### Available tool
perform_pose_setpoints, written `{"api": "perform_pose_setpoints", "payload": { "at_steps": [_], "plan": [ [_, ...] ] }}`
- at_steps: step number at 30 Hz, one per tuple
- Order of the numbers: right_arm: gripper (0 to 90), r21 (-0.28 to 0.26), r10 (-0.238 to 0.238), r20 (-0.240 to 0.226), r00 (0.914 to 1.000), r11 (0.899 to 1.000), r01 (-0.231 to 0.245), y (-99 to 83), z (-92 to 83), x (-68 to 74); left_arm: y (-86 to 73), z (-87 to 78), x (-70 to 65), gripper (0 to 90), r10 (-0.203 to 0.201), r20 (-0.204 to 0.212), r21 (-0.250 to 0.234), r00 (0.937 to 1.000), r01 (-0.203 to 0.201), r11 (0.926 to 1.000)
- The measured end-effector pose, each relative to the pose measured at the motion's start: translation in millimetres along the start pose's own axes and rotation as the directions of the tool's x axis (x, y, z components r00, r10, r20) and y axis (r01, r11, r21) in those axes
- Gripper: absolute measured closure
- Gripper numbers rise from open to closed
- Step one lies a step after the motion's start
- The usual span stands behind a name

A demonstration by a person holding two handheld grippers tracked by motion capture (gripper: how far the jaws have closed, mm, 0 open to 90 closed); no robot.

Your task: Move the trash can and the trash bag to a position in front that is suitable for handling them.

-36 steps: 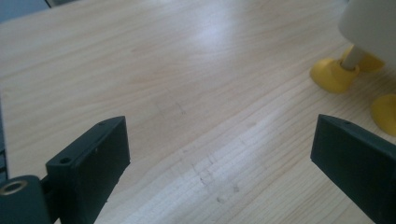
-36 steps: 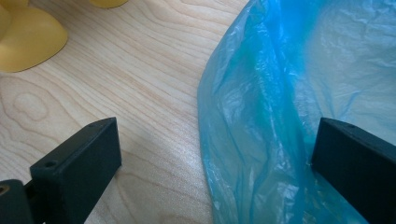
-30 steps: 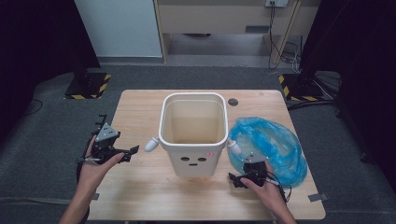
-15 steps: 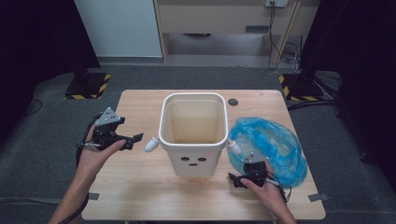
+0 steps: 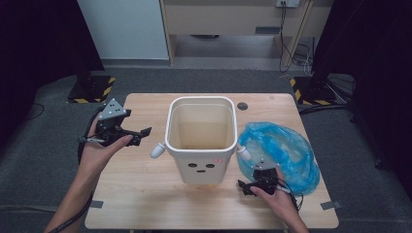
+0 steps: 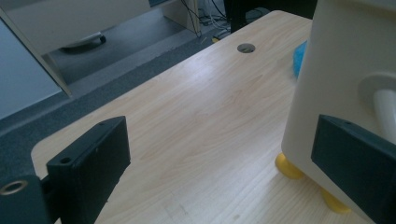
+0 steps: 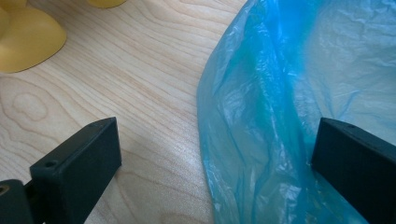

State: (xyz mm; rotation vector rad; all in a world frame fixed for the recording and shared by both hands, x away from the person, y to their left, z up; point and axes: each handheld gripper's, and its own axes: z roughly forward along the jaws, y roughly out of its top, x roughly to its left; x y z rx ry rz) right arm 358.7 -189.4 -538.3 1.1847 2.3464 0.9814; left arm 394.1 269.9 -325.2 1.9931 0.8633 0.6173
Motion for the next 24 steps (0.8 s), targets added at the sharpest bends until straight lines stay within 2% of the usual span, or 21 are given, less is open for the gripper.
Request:
{"api": "perform_pose_setpoints", "payload": {
  "at_steps": [10,13,15,17,18,20,22,24],
  "plan": [
    [1.4,0.001,-0.002,-0.004,1.0,1.0,0.002,-0.3,-0.4,-0.3,30.3,-4.0,-7.6,3.7,0.041,0.01,-0.024,0.9991,-0.04,0.9989],
    [1.4,0.001,-0.003,-0.006,1.0,1.0,0.003,-0.4,-0.6,-0.4,38.6,-4.1,-9.7,3.3,0.045,0.035,-0.035,0.9984,-0.044,0.9984],
    [1.4,0.001,-0.002,-0.006,1.0,1.0,0.002,-0.4,-0.6,-0.4,43.7,-4.4,-11.7,3.3,0.05,0.034,-0.037,0.9982,-0.049,0.9981],
    [1.4,0.001,-0.003,-0.006,1.0,1.0,0.003,-0.4,-0.6,-0.4,49.0,-8.7,-12.8,3.4,0.018,0.088,-0.076,0.996,-0.011,0.9971],
    [1.4,0.001,-0.003,-0.006,1.0,1.0,0.003,-0.4,-0.6,-0.4,51.7,-11.2,-13.5,3.8,0.007,0.1,-0.09,0.995,0.002,0.9959],
    [1.4,0.001,-0.003,-0.007,1.0,1.0,0.003,-0.4,-0.7,-0.4,57.2,-14.7,-15.9,4.2,0.031,0.08,-0.091,0.9964,-0.023,0.9956],
    [1.4,0.0,-0.006,-0.005,1.0,1.0,0.006,-0.5,-0.4,-0.6,60.9,-16.2,-15.8,4.1,0.029,0.099,-0.099,0.9947,-0.019,0.9949],
    [1.4,0.0,-0.006,-0.004,1.0,1.0,0.006,-0.5,-0.5,-0.6,63.9,-15.9,-15.5,4.2,0.041,0.089,-0.092,0.9952,-0.032,0.9952]
  ]
}}
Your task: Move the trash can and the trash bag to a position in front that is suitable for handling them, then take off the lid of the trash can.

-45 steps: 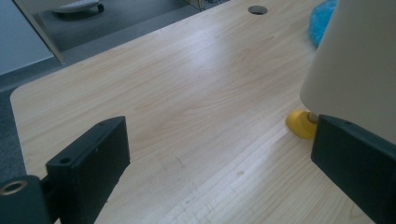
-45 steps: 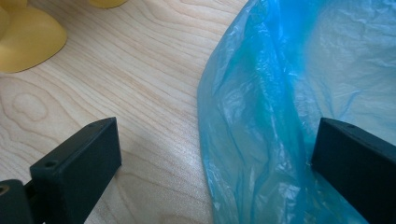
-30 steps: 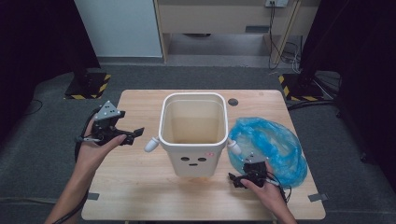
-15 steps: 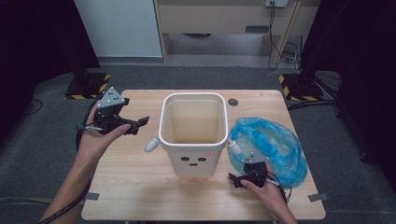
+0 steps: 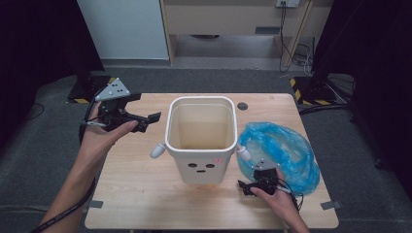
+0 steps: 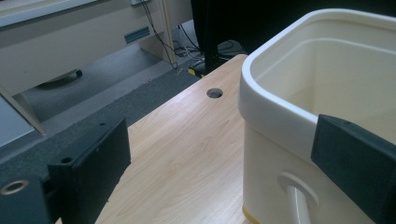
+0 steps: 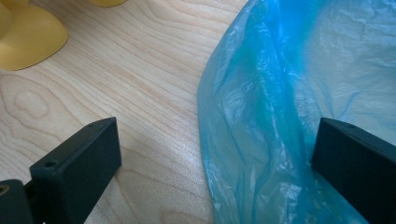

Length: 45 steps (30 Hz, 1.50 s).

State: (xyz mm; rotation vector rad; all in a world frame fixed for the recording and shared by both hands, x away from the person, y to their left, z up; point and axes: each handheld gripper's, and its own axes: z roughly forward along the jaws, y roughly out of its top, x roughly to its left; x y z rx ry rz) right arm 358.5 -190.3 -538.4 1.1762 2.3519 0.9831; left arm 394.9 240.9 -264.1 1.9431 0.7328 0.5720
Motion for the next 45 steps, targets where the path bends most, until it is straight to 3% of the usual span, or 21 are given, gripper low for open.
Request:
{"api": "perform_pose_setpoints", "payload": {
  "at_steps": [13,21,28,33,40,45],
  "plan": [
    [1.4,0.0,0.0,0.0,1.0,1.0,0.0,0.0,0.0,0.0,24.9,13.9,0.7,4.1,0.05,0.021,-0.004,0.9986,-0.049,0.9988],
    [1.4,0.0,-0.002,0.0,1.0,1.0,0.002,-0.1,0.0,-0.1,36.8,29.5,-3.2,4.1,0.045,0.031,-0.015,0.9985,-0.045,0.9989],
    [1.4,0.0,-0.002,-0.001,1.0,1.0,0.002,-0.1,0.0,-0.2,44.6,44.8,-7.0,4.0,0.069,0.033,-0.004,0.997,-0.069,0.9976],
    [1.4,-0.001,-0.007,0.0,1.0,1.0,0.007,-0.2,0.1,-0.6,45.8,55.4,-7.3,4.3,0.057,0.031,-0.003,0.9979,-0.057,0.9984],
    [1.4,-0.001,-0.004,-0.002,1.0,1.0,0.004,-0.1,0.0,-0.4,46.2,65.1,-11.2,8.9,0.061,0.043,-0.002,0.9972,-0.061,0.9981],
    [1.4,-0.002,-0.005,-0.001,1.0,1.0,0.005,-0.2,0.1,-0.5,41.4,69.4,-13.2,21.0,0.076,0.044,0.001,0.9962,-0.076,0.9971]
  ]
}}
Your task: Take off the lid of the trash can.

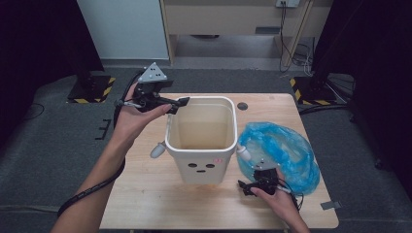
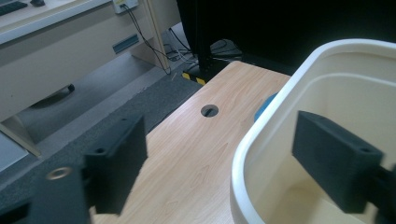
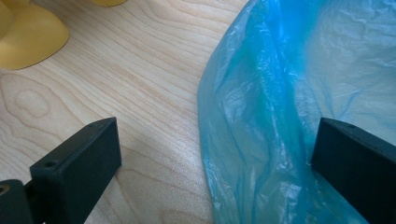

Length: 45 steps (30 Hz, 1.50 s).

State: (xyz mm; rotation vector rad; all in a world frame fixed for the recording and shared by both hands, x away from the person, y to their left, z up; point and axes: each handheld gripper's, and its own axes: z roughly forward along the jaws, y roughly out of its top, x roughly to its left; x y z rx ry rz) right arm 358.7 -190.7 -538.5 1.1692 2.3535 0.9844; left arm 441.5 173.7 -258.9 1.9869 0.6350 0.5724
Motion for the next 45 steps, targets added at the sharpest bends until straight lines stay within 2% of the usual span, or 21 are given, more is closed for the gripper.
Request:
{"api": "perform_pose_setpoints", "payload": {
  "at_steps": [3,10,11,12,13,17,20,24,27,28,32,42,45],
  "plan": [
    [1.4,0.0,-0.002,-0.002,1.0,1.0,0.002,-0.1,-0.1,-0.2,-3.9,-0.5,-1.4,28.6,0.007,-0.013,0.0,0.9999,-0.007,1.0],
    [1.4,0.0,-0.002,-0.002,1.0,1.0,0.002,-0.1,-0.1,-0.2,-11.6,0.3,0.5,43.6,0.0,-0.001,0.016,1.0,0.0,0.9999],
    [1.4,0.0,-0.002,-0.002,1.0,1.0,0.002,-0.1,-0.1,-0.2,-13.4,1.1,0.4,43.6,-0.004,0.0,0.018,1.0,0.004,0.9998],
    [1.4,0.0,-0.002,-0.002,1.0,1.0,0.002,-0.1,-0.1,-0.2,-14.8,1.7,-0.1,47.7,-0.002,-0.007,0.019,1.0,0.002,0.9998],
    [1.4,0.0,-0.002,-0.002,1.0,1.0,0.002,-0.1,-0.1,-0.2,-15.6,1.8,-0.4,47.7,-0.001,-0.01,0.017,0.9999,0.001,0.9998],
    [1.4,0.0,-0.002,-0.002,1.0,1.0,0.002,-0.1,-0.1,-0.2,-18.8,3.3,-3.1,58.1,0.001,0.007,0.01,1.0,-0.001,1.0],
    [1.4,0.0,-0.002,-0.003,1.0,1.0,0.002,-0.2,-0.3,-0.3,-18.5,3.4,-6.3,63.0,0.012,0.002,0.01,0.9999,-0.012,0.9999],
    [1.4,0.001,0.0,-0.004,1.0,1.0,0.0,-0.2,-0.4,-0.2,-19.1,4.0,-10.1,64.2,0.022,-0.015,0.009,0.9996,-0.022,0.9997],
    [1.4,0.001,0.0,-0.004,1.0,1.0,0.0,-0.2,-0.4,-0.2,-20.3,4.6,-11.0,68.4,0.018,0.0,0.004,0.9998,-0.018,0.9998],
    [1.4,0.001,0.0,-0.004,1.0,1.0,0.0,-0.2,-0.4,-0.2,-20.4,4.8,-11.5,73.1,0.02,0.006,0.001,0.9998,-0.02,0.9998],
    [1.4,0.001,0.0,-0.004,1.0,1.0,0.0,-0.2,-0.5,-0.2,-19.6,4.9,-11.9,74.6,0.022,0.003,0.004,0.9997,-0.022,0.9997],
    [1.4,0.001,0.001,-0.004,1.0,1.0,-0.001,-0.3,-0.6,-0.2,-16.1,2.0,-4.2,77.0,-0.005,0.056,0.006,0.9984,0.005,1.0],
    [1.4,0.001,0.0,-0.004,1.0,1.0,0.0,-0.3,-0.5,-0.2,-13.6,1.4,-4.3,77.0,0.004,0.056,0.011,0.9984,-0.005,0.9999]
  ]
}}
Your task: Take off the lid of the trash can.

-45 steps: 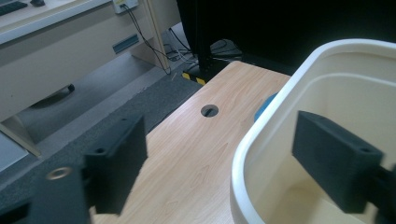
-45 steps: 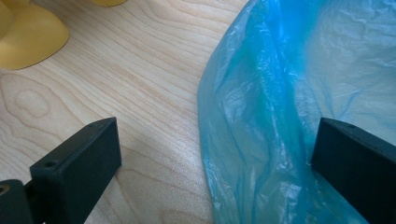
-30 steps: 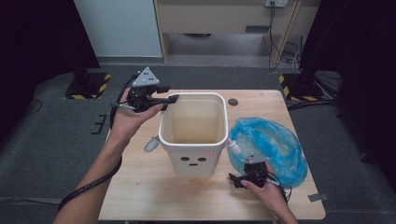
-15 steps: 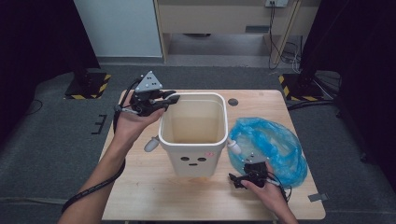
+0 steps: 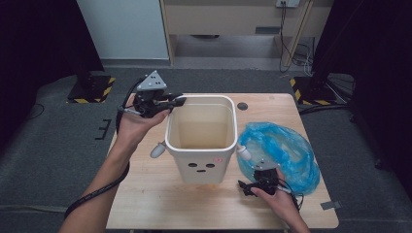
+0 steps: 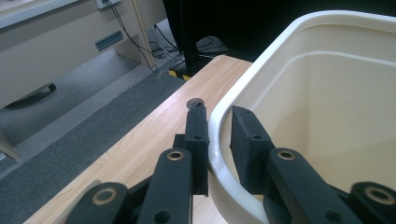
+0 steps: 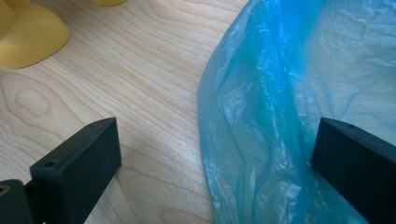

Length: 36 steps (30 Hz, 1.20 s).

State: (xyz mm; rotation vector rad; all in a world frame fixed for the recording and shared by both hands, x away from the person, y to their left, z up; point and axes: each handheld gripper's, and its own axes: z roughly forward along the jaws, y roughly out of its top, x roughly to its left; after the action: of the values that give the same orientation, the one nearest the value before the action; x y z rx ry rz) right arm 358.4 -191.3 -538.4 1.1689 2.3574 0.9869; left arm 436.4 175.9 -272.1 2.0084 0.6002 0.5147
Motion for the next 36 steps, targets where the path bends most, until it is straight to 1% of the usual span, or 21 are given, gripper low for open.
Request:
{"api": "perform_pose_setpoints", "payload": {
  "at_steps": [7,13,16,19,25,26,29,32,36],
  "plan": [
    [1.4,0.0,0.001,0.002,1.0,1.0,-0.001,-0.2,-0.2,0.1,4.9,-2.1,2.1,77.0,-0.003,0.011,0.01,0.9999,0.003,0.9999],
    [1.4,0.0,0.001,0.002,1.0,1.0,-0.001,-0.2,-0.2,0.1,8.3,-3.1,4.4,77.1,-0.025,0.024,0.022,0.9994,0.024,0.9995],
    [1.4,0.0,0.001,0.002,1.0,1.0,-0.001,-0.2,-0.2,0.1,10.9,-5.0,4.7,77.1,-0.028,0.027,0.013,0.9992,0.028,0.9995],
    [1.4,0.0,0.002,0.002,1.0,1.0,-0.002,-0.2,-0.2,0.2,15.7,-7.6,3.5,77.1,-0.014,0.02,0.012,0.9997,0.014,0.9998],
    [1.4,0.0,0.003,0.001,1.0,1.0,-0.003,-0.2,-0.2,0.2,23.7,-12.4,3.7,77.0,-0.003,0.014,0.009,0.9999,0.003,1.0],
    [1.4,-0.001,0.003,0.001,1.0,1.0,-0.003,-0.2,-0.2,0.2,24.5,-12.7,3.4,77.1,-0.002,0.016,0.012,0.9999,0.002,0.9999],
    [1.4,0.0,0.003,0.001,1.0,1.0,-0.003,-0.2,-0.3,0.2,26.2,-15.0,3.2,77.1,-0.005,0.018,0.0,0.9998,0.005,1.0],
    [1.4,0.0,0.003,0.0,1.0,1.0,-0.003,-0.3,-0.3,0.2,27.9,-17.0,3.9,77.1,-0.006,0.013,-0.005,0.9999,0.006,1.0],
    [1.4,-0.002,0.001,0.0,1.0,1.0,-0.001,-0.3,-0.2,0.0,29.4,-17.7,3.1,77.1,0.002,0.016,-0.003,0.9999,-0.002,1.0]
  ]
}}
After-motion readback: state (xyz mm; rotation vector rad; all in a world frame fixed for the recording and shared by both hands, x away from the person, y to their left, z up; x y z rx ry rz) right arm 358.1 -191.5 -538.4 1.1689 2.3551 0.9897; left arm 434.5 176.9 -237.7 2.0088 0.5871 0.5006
